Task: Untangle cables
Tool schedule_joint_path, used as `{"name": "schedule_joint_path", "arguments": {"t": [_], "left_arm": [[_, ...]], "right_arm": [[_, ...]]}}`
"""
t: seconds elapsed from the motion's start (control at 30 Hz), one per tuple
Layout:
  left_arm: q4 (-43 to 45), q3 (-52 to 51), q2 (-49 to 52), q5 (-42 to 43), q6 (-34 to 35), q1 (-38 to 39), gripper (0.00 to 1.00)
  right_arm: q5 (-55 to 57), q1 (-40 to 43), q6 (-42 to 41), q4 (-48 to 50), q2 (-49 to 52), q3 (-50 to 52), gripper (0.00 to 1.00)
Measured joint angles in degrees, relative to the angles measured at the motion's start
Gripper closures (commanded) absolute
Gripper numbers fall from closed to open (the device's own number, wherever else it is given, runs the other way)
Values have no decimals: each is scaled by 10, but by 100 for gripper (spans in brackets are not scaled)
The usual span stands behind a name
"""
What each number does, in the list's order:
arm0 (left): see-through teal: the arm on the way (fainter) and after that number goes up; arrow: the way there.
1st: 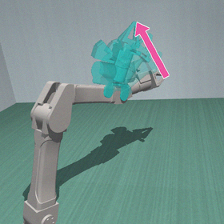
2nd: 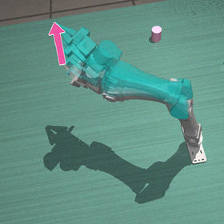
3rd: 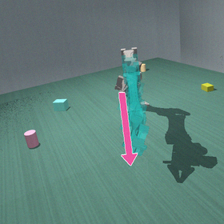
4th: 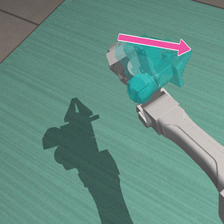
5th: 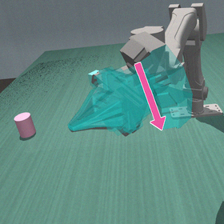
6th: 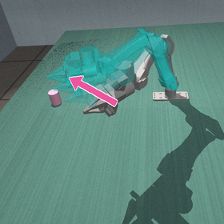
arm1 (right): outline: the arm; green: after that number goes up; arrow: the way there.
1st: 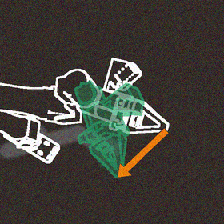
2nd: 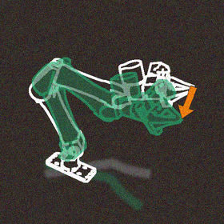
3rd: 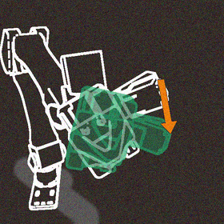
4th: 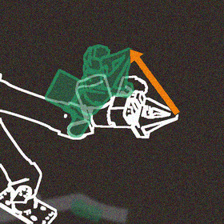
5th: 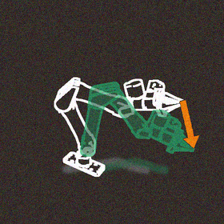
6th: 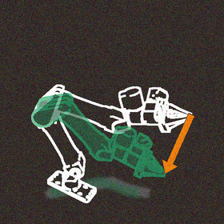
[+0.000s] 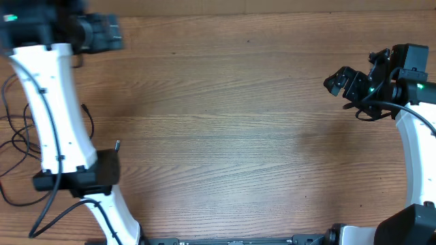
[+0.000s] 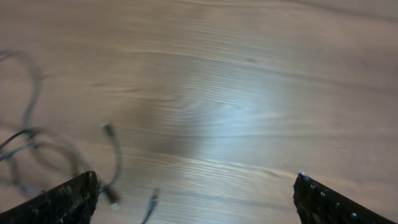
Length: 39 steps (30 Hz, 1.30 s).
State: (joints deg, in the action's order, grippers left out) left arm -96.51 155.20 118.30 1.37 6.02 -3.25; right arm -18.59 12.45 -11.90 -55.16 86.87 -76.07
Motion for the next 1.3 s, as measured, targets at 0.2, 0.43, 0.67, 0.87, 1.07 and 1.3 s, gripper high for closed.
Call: {"name": "schedule_joint_path", "arguments": {"t": [0.2,0.43,0.67,0.87,1.07,1.3], "left_arm": [[0,-19,0,-7,-3,141,0],[-2,-42,0,-21,-3,257,0],[-2,-43,0,-24,-3,304,1],[-2,-43,0,-25,-3,313,1],[-2,-43,0,-25,-3,313,0],[-2,-43,0,-25,-3,313,0]], "right_arm": [[0,0,0,0,0,0,0],[0,0,0,0,0,0,0],[0,0,-1,0,0,0,0],[0,0,-1,1,0,0,0],[0,0,-1,1,0,0,0],[0,0,0,1,0,0,0]]}}
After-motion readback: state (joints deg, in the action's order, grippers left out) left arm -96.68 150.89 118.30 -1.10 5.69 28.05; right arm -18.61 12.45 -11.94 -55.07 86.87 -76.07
